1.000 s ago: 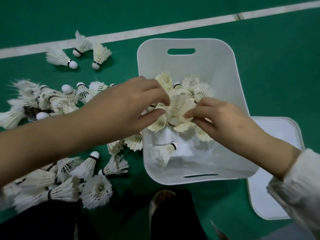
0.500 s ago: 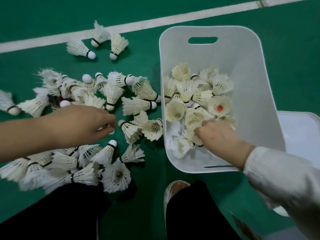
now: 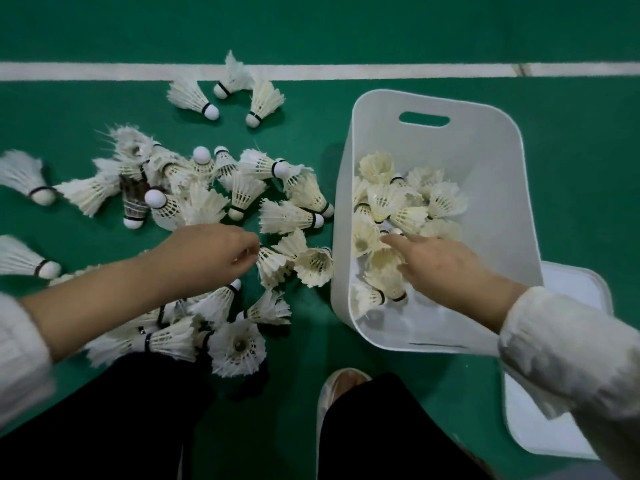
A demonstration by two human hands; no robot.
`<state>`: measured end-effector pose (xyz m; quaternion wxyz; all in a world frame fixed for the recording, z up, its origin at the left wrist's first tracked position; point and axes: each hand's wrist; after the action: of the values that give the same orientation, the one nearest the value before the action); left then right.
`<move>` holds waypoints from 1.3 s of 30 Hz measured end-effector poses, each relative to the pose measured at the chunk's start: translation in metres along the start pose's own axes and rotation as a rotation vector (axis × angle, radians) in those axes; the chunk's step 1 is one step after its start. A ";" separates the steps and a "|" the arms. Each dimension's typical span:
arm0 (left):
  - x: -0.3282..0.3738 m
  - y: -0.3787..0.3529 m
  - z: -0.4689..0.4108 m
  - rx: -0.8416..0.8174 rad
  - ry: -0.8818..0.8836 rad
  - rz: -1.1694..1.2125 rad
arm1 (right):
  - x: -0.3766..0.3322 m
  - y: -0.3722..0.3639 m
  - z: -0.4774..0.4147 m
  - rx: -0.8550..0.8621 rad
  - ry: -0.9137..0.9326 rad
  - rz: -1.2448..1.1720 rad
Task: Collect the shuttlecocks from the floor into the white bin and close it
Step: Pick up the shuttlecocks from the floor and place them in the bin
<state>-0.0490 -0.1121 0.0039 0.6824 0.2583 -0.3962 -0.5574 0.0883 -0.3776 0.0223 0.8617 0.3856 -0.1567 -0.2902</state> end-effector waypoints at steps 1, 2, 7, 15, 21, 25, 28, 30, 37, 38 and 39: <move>-0.002 0.000 0.002 -0.002 0.007 0.007 | -0.004 0.017 0.007 0.039 0.021 0.017; -0.006 0.000 0.003 -0.005 0.015 0.015 | -0.009 0.035 0.012 0.075 0.052 0.032; -0.031 0.002 0.018 0.072 0.071 0.095 | -0.062 0.109 0.015 0.148 0.236 0.056; -0.095 -0.024 0.060 0.271 0.224 0.252 | -0.173 0.116 -0.067 0.123 0.386 0.110; -0.134 -0.047 0.069 0.249 0.364 0.321 | -0.211 0.093 -0.134 0.132 0.286 0.041; -0.151 -0.053 0.062 0.207 0.373 0.358 | -0.214 0.084 -0.168 0.181 0.113 -0.147; -0.155 -0.049 0.049 0.234 0.366 0.344 | -0.216 0.074 -0.185 0.108 0.099 -0.385; -0.155 -0.042 0.036 0.335 0.362 0.341 | -0.218 0.069 -0.188 0.077 0.103 -0.524; -0.153 -0.044 -0.004 0.421 0.260 0.285 | -0.218 0.072 -0.171 0.123 0.114 -0.712; -0.153 -0.047 -0.004 0.444 0.248 0.318 | -0.217 0.074 -0.166 0.150 0.119 -0.733; -0.152 -0.050 -0.001 0.491 0.247 0.384 | -0.216 0.077 -0.160 0.182 0.123 -0.755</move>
<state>-0.0858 0.0220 -0.0748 0.7352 0.4010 -0.4745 -0.2711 0.0275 -0.1108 -0.0342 0.6643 0.5077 0.0228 -0.5482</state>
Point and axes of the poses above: each hand's wrist, its own z-axis away from the middle knuckle, its own y-axis out of the back of the hand, x = y × z, and after that the axes turned 9 degrees about -x, right-handed
